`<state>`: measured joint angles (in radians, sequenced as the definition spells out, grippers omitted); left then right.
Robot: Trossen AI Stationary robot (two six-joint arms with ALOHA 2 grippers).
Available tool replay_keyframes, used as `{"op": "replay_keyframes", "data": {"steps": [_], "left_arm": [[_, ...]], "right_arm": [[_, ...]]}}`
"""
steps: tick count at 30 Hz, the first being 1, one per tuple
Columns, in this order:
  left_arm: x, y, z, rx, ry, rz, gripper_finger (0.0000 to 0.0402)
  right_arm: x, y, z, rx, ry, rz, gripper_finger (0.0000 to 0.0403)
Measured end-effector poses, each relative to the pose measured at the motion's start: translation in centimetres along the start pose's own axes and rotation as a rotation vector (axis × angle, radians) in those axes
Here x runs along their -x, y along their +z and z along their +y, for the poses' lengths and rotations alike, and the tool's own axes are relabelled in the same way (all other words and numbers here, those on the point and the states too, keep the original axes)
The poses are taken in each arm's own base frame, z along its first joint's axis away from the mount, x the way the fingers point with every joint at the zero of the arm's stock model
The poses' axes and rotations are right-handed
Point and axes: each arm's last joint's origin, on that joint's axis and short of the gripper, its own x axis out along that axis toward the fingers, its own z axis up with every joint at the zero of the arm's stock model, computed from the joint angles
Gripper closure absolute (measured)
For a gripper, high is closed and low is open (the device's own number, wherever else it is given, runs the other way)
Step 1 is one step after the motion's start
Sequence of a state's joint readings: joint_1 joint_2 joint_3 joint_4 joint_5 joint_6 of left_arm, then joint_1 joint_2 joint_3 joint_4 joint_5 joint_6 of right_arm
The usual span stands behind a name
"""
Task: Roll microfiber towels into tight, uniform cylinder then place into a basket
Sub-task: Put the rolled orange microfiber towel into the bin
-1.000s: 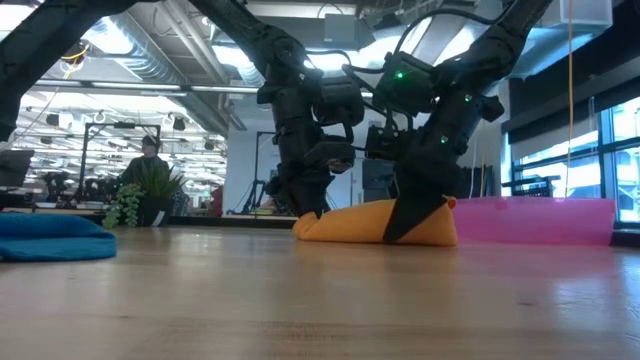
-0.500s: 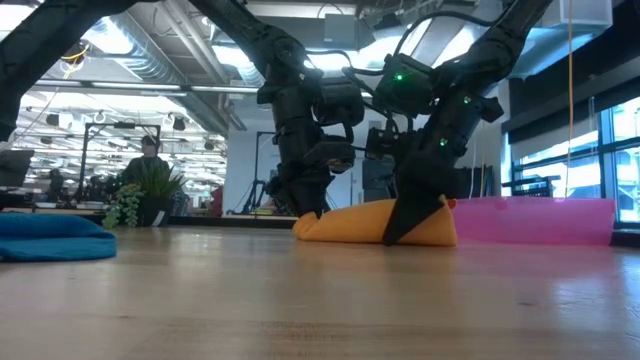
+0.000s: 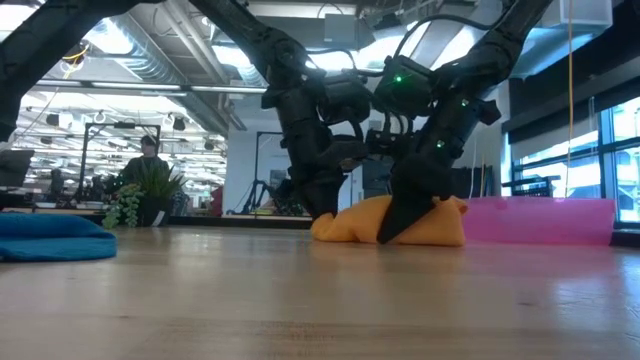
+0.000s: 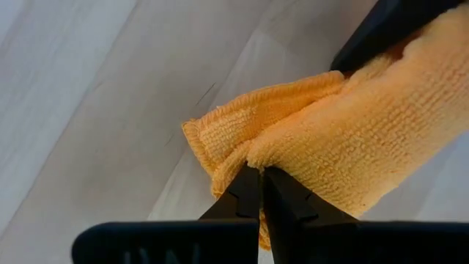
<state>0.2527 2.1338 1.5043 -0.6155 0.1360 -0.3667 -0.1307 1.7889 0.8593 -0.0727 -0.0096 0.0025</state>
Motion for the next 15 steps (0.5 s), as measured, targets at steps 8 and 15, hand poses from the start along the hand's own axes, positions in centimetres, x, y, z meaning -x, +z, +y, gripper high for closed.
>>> {"op": "replay_keyframes", "data": {"steps": [8, 15], "left_arm": [[0.15, 0.03, -0.04, -0.042, -0.036, 0.008, 0.0401], [0.13, -0.1, -0.08, -0.054, -0.059, 0.029, 0.0401]], "right_arm": [[0.0, 0.07, 0.07, -0.016, 0.01, -0.006, 0.0322], [0.02, 0.11, 0.15, -0.013, 0.025, -0.007, 0.0371]]}}
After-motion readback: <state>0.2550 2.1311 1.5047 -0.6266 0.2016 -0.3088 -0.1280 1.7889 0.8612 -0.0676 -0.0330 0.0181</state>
